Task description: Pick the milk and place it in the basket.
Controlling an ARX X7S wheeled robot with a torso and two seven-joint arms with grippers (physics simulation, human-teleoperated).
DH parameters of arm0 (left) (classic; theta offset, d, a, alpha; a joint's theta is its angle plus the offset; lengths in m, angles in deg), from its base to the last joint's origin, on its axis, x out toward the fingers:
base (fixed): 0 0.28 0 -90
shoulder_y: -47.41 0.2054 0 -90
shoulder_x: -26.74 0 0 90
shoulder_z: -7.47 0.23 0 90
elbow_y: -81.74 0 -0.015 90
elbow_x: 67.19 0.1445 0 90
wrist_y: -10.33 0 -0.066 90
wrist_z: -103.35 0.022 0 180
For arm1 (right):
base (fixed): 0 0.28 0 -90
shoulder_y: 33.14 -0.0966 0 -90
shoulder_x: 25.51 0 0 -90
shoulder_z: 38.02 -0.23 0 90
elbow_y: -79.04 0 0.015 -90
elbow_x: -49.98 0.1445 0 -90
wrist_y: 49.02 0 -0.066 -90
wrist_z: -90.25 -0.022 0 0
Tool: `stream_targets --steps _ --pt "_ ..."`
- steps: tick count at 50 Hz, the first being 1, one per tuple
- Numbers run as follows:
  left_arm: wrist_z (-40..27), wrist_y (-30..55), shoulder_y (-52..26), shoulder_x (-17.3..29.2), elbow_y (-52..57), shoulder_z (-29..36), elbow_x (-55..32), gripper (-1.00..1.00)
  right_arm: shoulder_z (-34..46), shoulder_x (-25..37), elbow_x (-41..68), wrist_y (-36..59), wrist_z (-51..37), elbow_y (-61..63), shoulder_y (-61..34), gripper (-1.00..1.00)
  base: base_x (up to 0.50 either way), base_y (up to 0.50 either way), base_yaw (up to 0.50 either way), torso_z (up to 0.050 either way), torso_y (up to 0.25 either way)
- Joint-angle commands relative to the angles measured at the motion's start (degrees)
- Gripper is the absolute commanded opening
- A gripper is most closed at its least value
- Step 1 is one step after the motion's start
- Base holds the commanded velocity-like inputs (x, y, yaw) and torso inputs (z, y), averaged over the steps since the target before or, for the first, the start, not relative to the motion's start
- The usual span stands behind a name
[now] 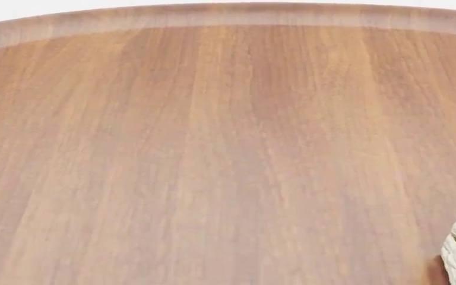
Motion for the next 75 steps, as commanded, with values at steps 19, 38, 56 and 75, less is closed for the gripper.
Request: stream_targets --steps 19,38,56,75 --pt "0.95 -0.86 0.68 -1.26 -0.18 -1.53 0.88 1.00 -1.20 -0.24 -1.34 -0.05 1.42 0.89 -0.46 -1.00 0.00 0.00 0.00 0.000 -0.097" --pt "0.83 -0.96 1.47 -1.16 -0.03 -2.30 1.07 1.00 -1.53 0.06 -1.16 -0.34 1.43 1.31 0.74 1.00 0.00 0.00 0.00 0.000 0.000" --pt "0.67 -1.07 1.34 -0.86 -0.13 -2.09 1.13 1.00 -1.86 -0.12 -1.08 -0.65 1.29 1.31 0.59 1.00 0.00 0.00 0.00 0.000 0.000" --pt "0.76 -1.29 1.35 -0.83 -0.23 -1.72 1.40 1.00 -2.97 -2.31 -2.31 -4.47 -0.32 -1.56 -8.27 1.00 0.00 0.00 0.00 0.000 0.000"
